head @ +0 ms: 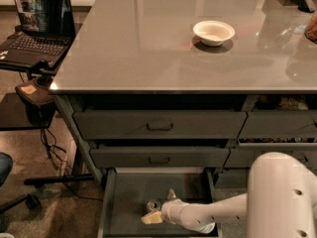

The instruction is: Pick 7up can from bottom drawer and place on counter

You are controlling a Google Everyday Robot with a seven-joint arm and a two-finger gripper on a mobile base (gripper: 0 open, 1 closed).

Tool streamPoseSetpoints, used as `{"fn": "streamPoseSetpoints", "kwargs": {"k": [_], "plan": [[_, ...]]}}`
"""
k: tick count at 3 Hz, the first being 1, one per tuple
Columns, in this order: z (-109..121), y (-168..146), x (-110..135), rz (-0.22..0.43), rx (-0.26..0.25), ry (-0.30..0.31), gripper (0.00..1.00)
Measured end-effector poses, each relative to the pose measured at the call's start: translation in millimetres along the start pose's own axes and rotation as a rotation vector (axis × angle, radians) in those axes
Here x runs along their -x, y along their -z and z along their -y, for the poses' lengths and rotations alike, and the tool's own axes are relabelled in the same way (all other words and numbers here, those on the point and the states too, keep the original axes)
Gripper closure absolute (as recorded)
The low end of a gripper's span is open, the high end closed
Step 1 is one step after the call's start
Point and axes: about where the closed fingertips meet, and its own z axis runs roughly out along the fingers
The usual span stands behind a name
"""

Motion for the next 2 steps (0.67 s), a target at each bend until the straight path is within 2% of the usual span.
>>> {"fn": "streamPoseSetpoints", "kwargs": {"k": [1, 2], "plan": [[10.5, -8.8, 2.1, 0.04, -0.06, -0.011, 0.0], [12.6, -15.5, -4.9, 0.031, -0.051, -0.04, 0.0]]}}
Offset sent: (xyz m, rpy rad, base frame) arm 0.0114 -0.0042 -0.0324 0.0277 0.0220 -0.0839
